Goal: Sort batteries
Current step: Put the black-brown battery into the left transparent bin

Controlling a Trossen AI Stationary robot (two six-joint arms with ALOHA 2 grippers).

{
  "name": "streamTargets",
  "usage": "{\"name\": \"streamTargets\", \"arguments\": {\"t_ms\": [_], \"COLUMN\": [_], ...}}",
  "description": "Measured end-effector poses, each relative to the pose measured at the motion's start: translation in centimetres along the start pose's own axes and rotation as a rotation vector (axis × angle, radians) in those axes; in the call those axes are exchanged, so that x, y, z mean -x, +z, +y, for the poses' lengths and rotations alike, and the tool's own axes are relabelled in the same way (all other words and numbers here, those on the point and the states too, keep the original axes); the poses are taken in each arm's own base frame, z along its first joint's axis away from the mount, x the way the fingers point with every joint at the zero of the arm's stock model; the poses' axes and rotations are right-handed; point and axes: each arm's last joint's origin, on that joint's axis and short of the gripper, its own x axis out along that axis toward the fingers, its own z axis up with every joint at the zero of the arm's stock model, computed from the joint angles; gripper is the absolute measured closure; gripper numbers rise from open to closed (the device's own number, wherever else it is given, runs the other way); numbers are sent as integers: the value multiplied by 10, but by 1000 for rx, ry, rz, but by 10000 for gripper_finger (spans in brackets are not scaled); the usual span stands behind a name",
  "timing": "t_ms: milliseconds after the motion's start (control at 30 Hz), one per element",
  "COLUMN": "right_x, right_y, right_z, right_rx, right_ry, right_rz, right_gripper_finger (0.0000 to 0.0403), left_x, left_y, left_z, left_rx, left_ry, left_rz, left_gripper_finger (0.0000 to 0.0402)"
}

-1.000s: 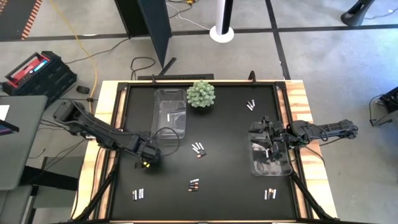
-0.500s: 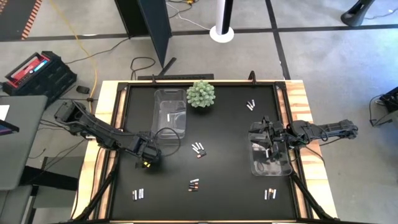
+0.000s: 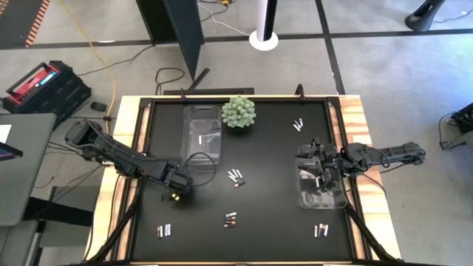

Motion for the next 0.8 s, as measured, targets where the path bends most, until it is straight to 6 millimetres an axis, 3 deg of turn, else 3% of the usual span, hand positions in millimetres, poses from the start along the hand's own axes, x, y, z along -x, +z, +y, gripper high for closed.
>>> {"name": "streamTargets", "arguments": {"t_ms": [367, 633, 800], "right_x": [0, 0, 0], "right_y": [0, 0, 0], "right_z": [0, 0, 0], "right_rx": [0, 0, 0], "right_ry": [0, 0, 0], "right_rz": [0, 0, 0], "right_gripper_finger": [168, 168, 168], "left_x": [-4, -6, -22], "left_y": [-3, -4, -13], "left_z": [1, 1, 3], "left_rx": [-36, 40, 152], "left_ry": [27, -46, -107], "left_rz": [7, 26, 28], "left_gripper_finger": [246, 246, 248]}}
